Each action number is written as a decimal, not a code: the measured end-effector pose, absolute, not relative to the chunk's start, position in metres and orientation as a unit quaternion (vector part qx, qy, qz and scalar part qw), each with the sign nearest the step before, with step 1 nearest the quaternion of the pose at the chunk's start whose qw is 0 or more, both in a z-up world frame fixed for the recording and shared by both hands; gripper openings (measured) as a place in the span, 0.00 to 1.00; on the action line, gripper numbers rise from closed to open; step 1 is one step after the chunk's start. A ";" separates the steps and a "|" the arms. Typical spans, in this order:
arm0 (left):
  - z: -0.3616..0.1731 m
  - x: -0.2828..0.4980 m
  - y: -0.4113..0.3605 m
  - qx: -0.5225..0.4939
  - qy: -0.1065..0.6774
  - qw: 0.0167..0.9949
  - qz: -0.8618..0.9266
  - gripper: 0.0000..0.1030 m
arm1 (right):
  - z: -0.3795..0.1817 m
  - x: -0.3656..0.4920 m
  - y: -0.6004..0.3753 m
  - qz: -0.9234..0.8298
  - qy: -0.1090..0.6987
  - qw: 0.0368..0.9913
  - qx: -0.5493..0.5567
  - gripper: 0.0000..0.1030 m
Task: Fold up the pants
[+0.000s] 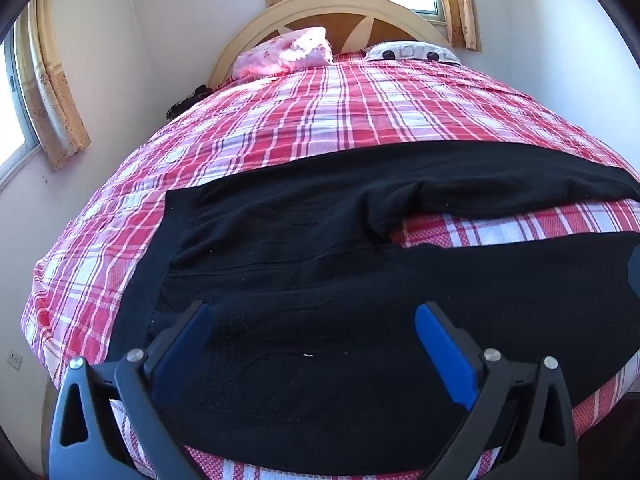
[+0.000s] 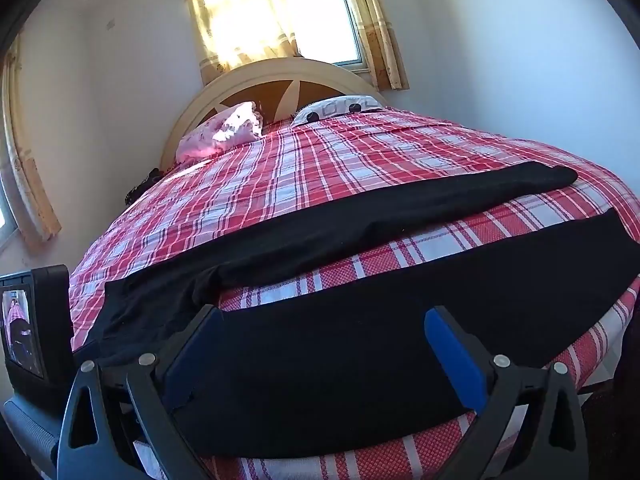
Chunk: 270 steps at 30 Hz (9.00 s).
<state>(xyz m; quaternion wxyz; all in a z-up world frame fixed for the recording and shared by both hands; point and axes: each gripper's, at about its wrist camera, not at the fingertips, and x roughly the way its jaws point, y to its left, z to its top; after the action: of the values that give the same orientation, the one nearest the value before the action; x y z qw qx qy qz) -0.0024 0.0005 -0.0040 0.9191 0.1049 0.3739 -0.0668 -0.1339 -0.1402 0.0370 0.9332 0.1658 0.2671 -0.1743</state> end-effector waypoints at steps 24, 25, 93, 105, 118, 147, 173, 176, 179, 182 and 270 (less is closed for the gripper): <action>-0.003 -0.005 0.006 0.105 0.375 0.919 -0.068 1.00 | 0.037 -0.139 -0.139 -0.178 0.267 0.932 0.169 0.99; -0.003 -0.005 0.006 0.105 0.375 0.919 -0.068 1.00 | 0.036 -0.139 -0.140 -0.178 0.267 0.932 0.170 0.99; -0.007 0.024 0.019 0.098 0.397 0.910 -0.061 1.00 | 0.030 -0.114 -0.149 -0.185 0.297 0.923 0.161 0.99; -0.005 0.086 0.072 0.069 0.422 0.904 -0.019 1.00 | 0.052 -0.017 -0.142 -0.068 0.351 0.930 0.079 0.99; -0.034 0.144 0.089 0.042 0.480 0.876 -0.004 0.96 | 0.007 0.178 -0.105 0.092 0.448 0.883 -0.105 0.69; -0.016 0.091 0.122 -0.017 0.429 0.901 -0.070 1.00 | 0.042 0.090 -0.069 0.220 0.394 0.885 -0.115 0.05; -0.022 -0.004 0.160 -0.144 0.421 0.881 -0.163 1.00 | -0.011 -0.051 -0.035 0.156 0.324 0.927 -0.110 0.05; -0.022 -0.001 0.159 -0.199 0.424 0.861 -0.197 1.00 | -0.002 -0.047 -0.035 0.154 0.315 0.931 -0.105 0.05; -0.025 0.007 0.154 -0.248 0.433 0.839 -0.218 1.00 | 0.004 -0.047 -0.030 0.151 0.305 0.934 -0.110 0.05; -0.028 0.011 0.152 -0.296 0.435 0.821 -0.221 1.00 | 0.011 -0.052 -0.030 0.150 0.293 0.939 -0.103 0.05; -0.057 0.026 0.149 -0.013 0.343 0.937 0.067 1.00 | 0.083 -0.112 -0.528 -0.208 0.231 0.886 0.343 0.03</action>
<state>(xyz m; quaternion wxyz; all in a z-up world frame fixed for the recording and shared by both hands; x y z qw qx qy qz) 0.0256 0.1492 -0.0574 0.9368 -0.0128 0.3432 0.0667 -0.1118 -0.5279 0.0831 0.8863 0.3434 0.2306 -0.2084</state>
